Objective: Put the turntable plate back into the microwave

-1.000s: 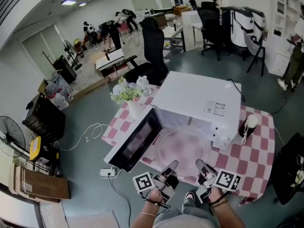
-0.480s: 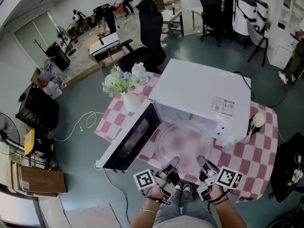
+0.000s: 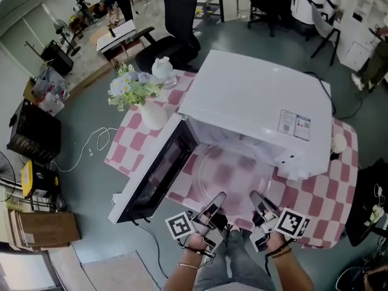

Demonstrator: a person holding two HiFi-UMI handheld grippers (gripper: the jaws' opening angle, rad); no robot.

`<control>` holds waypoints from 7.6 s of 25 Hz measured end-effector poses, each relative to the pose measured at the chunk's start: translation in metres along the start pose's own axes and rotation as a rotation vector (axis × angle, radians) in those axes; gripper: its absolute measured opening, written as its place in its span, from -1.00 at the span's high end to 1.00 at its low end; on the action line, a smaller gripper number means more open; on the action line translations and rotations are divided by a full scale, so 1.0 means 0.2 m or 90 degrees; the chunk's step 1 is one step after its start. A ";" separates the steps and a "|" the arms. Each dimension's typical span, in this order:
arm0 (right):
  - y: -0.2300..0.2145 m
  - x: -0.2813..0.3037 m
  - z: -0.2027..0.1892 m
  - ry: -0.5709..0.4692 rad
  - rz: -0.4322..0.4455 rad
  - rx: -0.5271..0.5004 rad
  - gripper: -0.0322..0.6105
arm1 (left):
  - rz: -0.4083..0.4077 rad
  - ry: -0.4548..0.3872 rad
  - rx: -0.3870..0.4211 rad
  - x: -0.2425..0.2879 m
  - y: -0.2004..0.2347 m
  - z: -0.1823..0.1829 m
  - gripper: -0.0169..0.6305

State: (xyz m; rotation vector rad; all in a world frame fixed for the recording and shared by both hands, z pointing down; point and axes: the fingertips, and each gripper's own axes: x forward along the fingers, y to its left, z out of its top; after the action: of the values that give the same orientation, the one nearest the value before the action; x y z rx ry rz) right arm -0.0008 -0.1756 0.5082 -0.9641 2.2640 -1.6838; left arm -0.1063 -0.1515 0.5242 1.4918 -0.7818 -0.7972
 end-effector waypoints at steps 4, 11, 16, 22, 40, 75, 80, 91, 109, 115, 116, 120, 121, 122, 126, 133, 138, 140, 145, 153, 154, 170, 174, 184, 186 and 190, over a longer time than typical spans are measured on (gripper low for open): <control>-0.03 0.02 0.01 -0.007 -0.014 -0.006 0.61 | -0.005 -0.001 -0.010 0.03 0.01 0.02 0.82; -0.02 -0.04 0.07 -0.025 -0.020 -0.014 0.60 | -0.009 -0.001 0.007 0.08 0.01 0.07 0.83; -0.01 -0.11 0.07 -0.029 -0.036 -0.031 0.61 | -0.013 -0.014 0.004 0.10 0.00 0.11 0.83; -0.12 -0.23 0.07 -0.030 -0.135 -0.077 0.62 | -0.024 -0.025 0.000 0.13 -0.02 0.13 0.83; -0.26 -0.42 -0.05 0.010 -0.338 -0.292 0.87 | -0.007 -0.039 0.026 0.27 -0.03 0.17 0.83; -0.36 -0.35 -0.02 0.026 -0.389 -0.326 0.87 | 0.006 -0.029 0.020 0.60 -0.01 0.31 0.83; -0.37 -0.34 -0.02 0.031 -0.389 -0.320 0.87 | 0.008 -0.033 0.015 0.64 -0.01 0.34 0.83; -0.39 -0.34 0.01 0.031 -0.390 -0.313 0.87 | 0.018 -0.032 0.006 0.74 0.00 0.39 0.83; -0.42 -0.34 0.05 0.027 -0.392 -0.296 0.87 | 0.033 -0.017 0.000 0.88 0.02 0.42 0.83; -0.42 -0.33 0.06 0.026 -0.392 -0.291 0.87 | 0.035 -0.016 -0.003 0.91 0.03 0.43 0.83; -0.42 -0.33 0.06 0.026 -0.392 -0.290 0.87 | 0.035 -0.016 -0.004 0.91 0.03 0.43 0.83; -0.42 -0.33 0.07 0.025 -0.390 -0.288 0.87 | 0.040 -0.013 -0.006 0.93 0.04 0.44 0.83; -0.42 -0.33 0.07 0.025 -0.390 -0.287 0.87 | 0.042 -0.013 -0.006 0.93 0.04 0.44 0.83; -0.42 -0.33 0.07 0.026 -0.390 -0.285 0.87 | 0.043 -0.012 -0.006 0.93 0.04 0.44 0.83; -0.43 -0.33 0.06 0.028 -0.391 -0.281 0.87 | 0.052 -0.013 -0.005 0.95 0.05 0.44 0.83; -0.43 -0.33 0.07 0.028 -0.390 -0.281 0.87 | 0.062 -0.018 -0.011 0.97 0.07 0.45 0.82; -0.43 -0.32 0.07 0.030 -0.388 -0.280 0.87 | 0.062 -0.016 -0.010 0.99 0.06 0.45 0.83; -0.42 -0.31 0.07 0.031 -0.387 -0.280 0.87 | 0.064 -0.015 -0.012 1.00 0.07 0.46 0.82; -0.42 -0.30 0.08 0.033 -0.386 -0.279 0.87 | 0.077 -0.020 -0.018 1.01 0.08 0.47 0.82; -0.44 -0.30 0.10 0.035 -0.385 -0.276 0.87 | 0.079 -0.023 -0.027 1.03 0.09 0.47 0.83; -0.44 -0.30 0.10 0.036 -0.384 -0.276 0.87 | 0.079 -0.023 -0.026 1.04 0.09 0.47 0.83; -0.43 -0.27 0.13 0.041 -0.372 -0.278 0.87 | 0.158 -0.005 0.001 1.04 0.17 0.49 0.89; -0.42 -0.27 0.14 0.042 -0.367 -0.279 0.87 | 0.200 0.003 0.011 1.03 0.20 0.50 0.85; -0.41 -0.26 0.16 0.043 -0.357 -0.285 0.87 | 0.221 0.016 0.099 1.05 0.15 0.53 0.49; -0.40 -0.26 0.16 0.043 -0.356 -0.286 0.87 | 0.234 0.025 0.113 1.05 0.15 0.52 0.41; -0.40 -0.26 0.16 0.044 -0.354 -0.287 0.87 | 0.247 0.052 0.125 1.05 0.16 0.49 0.30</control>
State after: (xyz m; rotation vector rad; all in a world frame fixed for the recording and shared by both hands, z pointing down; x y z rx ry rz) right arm 0.0879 -0.1838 0.5564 -1.7955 2.6529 -1.3929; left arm -0.0777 -0.3823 0.5419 1.4703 -1.0708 -0.3746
